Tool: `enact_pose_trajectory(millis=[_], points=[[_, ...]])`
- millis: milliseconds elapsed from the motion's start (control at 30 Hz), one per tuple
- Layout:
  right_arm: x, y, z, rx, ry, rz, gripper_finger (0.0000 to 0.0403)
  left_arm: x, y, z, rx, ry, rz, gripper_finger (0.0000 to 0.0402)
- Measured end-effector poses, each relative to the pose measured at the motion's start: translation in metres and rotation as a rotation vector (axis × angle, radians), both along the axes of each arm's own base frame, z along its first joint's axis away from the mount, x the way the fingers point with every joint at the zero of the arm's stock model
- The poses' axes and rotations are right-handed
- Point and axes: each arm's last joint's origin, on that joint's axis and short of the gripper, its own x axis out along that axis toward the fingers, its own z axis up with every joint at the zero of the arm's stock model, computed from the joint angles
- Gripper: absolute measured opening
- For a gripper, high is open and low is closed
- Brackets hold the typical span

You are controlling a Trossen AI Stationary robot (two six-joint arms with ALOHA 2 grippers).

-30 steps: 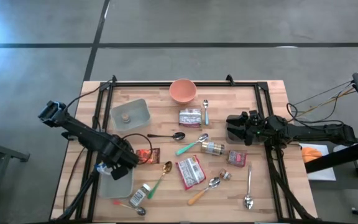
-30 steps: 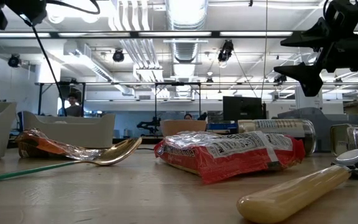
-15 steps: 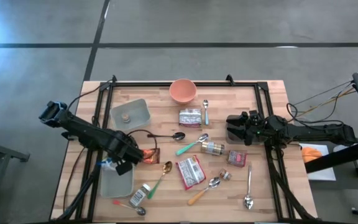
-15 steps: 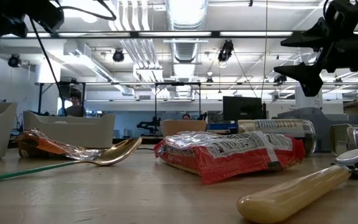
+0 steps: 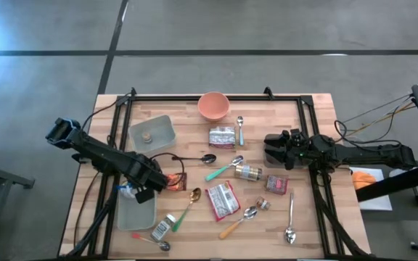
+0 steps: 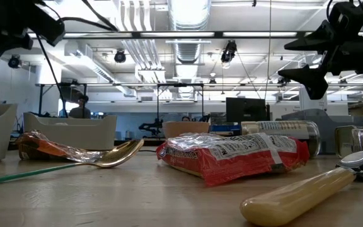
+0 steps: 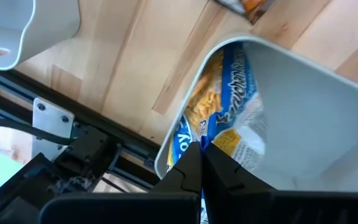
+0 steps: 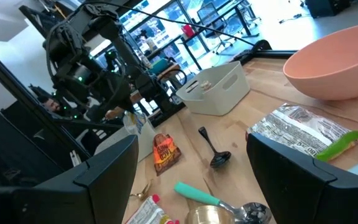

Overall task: Pick & Place Food Item
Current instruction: Put the blue noodle pack into the bottom gray bin

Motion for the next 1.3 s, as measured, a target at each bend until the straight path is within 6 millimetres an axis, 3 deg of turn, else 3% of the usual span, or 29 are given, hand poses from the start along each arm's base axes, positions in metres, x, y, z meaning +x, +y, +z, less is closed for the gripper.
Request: enact_pose_trajectory(millis=[667,1100,1300], points=[[0.000,0.000,0.000,0.002,0.000,0.000,0.0296,0.003,0.004,-0.001,0.020,-0.021,0.064,0.0006],[0.000,0.000,0.000,-0.001,0.000,0.000,0.0296,0.004,0.007,-0.001,0.011,-0.020,0.029,0.0155],[0.000,0.000,0.000,0.000,0.000,0.000,0.0296,0.005,0.010,-0.001,0.013,-0.017,0.044,0.0197]])
